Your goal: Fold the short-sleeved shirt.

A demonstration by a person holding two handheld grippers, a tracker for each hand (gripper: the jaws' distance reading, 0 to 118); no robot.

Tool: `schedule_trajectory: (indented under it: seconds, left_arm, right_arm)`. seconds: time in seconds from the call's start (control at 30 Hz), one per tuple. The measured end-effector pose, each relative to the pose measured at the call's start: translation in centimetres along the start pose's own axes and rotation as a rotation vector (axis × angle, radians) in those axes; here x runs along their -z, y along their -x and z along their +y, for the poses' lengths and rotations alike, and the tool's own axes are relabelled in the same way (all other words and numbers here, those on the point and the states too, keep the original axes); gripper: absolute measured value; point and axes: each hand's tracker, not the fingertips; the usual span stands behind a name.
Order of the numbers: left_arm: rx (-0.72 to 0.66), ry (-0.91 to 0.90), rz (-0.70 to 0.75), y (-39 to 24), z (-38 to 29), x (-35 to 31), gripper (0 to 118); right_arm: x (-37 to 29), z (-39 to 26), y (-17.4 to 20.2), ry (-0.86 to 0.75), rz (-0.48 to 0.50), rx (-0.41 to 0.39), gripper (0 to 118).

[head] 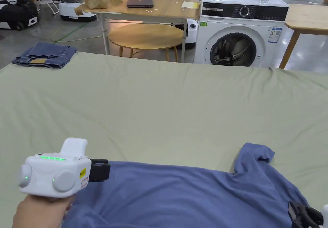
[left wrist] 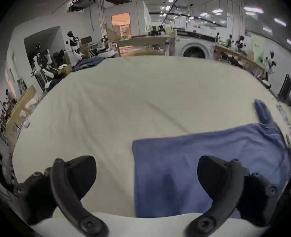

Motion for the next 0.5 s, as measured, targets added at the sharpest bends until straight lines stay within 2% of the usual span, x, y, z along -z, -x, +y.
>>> schedule_trajectory:
  seconds: [0.1,0.2,0.23,0.27,0.3,0.33,0.37,0.43,0.5]
  left_arm:
    - [0.011,0.079,0.034,-0.7,0.9,3.7,115]
    - [0.05,0.13,0.059,-1.8,0.7,6.1,104]
    - [0.07,0.149,0.06,-2.3,0.4,6.0,101]
    - [0.055,0.131,0.052,-2.5,0.5,5.5,91]
    - [0.05,0.124,0.048,-2.7,0.6,4.7,69]
    - [0.045,0.113,0.006,-2.9,0.8,3.9,34]
    - [0.053,0.1,-0.01,-2.9,1.1,3.4,12]
    - [0.096,0.093,-0.024,-3.9,1.2,2.3,7]
    - [0.106,0.07,-0.021,-4.2,1.4,1.6,4]
  right_arm:
    - [2.9,0.2,-1.0,0.051,-0.026,-0.007,0]
    - [6.4,1.0,-2.4,0.102,-0.063,-0.005,0]
    - [7.7,1.5,-3.0,0.122,-0.088,-0.015,10]
    - [9.0,2.0,-3.6,0.15,-0.114,-0.027,38]
    - [10.7,2.4,-4.2,0.187,-0.135,-0.034,76]
    - [12.4,2.8,-4.8,0.229,-0.154,-0.031,107]
    - [13.8,2.9,-5.4,0.267,-0.15,-0.022,110]
    - [16.8,3.0,-6.3,0.272,-0.131,0.007,110]
    - [19.5,2.7,-6.9,0.368,-0.156,0.025,109]
